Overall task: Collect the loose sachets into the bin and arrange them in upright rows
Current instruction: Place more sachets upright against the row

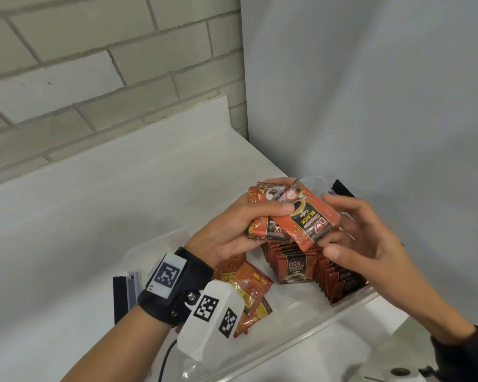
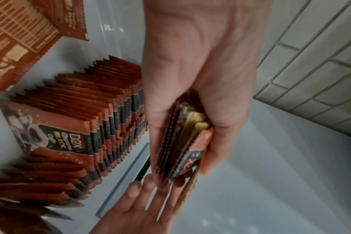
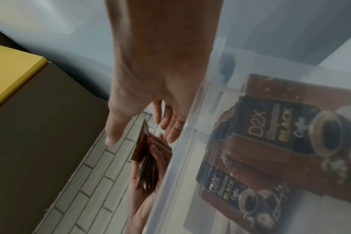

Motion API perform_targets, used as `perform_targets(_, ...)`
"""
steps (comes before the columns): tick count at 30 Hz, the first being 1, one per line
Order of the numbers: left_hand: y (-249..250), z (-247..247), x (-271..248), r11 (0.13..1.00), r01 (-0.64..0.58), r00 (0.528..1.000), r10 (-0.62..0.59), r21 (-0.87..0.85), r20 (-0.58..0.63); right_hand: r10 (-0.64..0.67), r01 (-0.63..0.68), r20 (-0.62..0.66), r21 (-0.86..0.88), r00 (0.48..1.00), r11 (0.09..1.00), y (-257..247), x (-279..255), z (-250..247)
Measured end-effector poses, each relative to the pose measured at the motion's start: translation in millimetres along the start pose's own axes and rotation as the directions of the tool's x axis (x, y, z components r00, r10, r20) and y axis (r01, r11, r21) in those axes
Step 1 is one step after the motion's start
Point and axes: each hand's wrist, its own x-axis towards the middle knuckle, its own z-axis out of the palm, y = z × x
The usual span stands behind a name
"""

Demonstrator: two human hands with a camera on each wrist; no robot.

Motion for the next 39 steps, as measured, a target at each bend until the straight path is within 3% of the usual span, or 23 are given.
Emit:
perform_targets(6,-3.5,3.4,0.4,0.997,-0.074,0.997,0.074,-0.002,0.028,0.017,-0.022,-0.103,-0.041,0.995,0.999,3.0,4.5,2.1)
perform_targets(9,0.5,4.1,1.1,0.994,-0.097,0.993,0.094,-0.041,-0.068,0.049,-0.036,-0.184,0.074,0.982,0.997,2.2,5.2,-0.2)
perform_targets(11,3.8,2.8,1.7,0.990,-0.129,0.980,0.119,-0.055,-0.161,0.048,-0.038,-0.189,0.055,0.981,0.998,-2.6,4.7,-2.9)
perform_targets(15,6.4,2.2,2.6,0.977,-0.187,0.956,0.158,-0.100,-0.246,0.053,-0.029,0.065,-0.326,0.996,0.945,-3.1,2.2,-7.7)
perform_targets(17,6.1,3.0,3.2,0.978,-0.181,0.953,0.150,-0.100,-0.263,0.048,0.035,0.137,-0.540,0.989,0.841,3.9,2.2,-8.1)
perform_targets(20,4.9,3.7,3.7,0.984,-0.152,0.955,0.122,-0.093,-0.272,-0.015,0.196,0.246,-0.731,0.969,0.653,14.7,2.8,-4.3)
perform_targets(22,4.2,3.5,3.9,0.987,-0.139,0.956,0.111,-0.085,-0.271,-0.045,0.289,0.318,-0.782,0.947,0.551,18.9,3.3,-1.0)
perform_targets(28,2.2,2.8,1.8,0.988,-0.117,0.968,0.090,-0.104,-0.233,-0.043,0.358,0.370,-0.856,0.928,0.372,24.0,10.4,0.4)
perform_targets(39,1.2,3.7,3.1,0.992,-0.104,0.954,0.077,-0.078,-0.289,-0.026,0.411,0.428,-0.848,0.904,0.335,23.9,16.2,4.9)
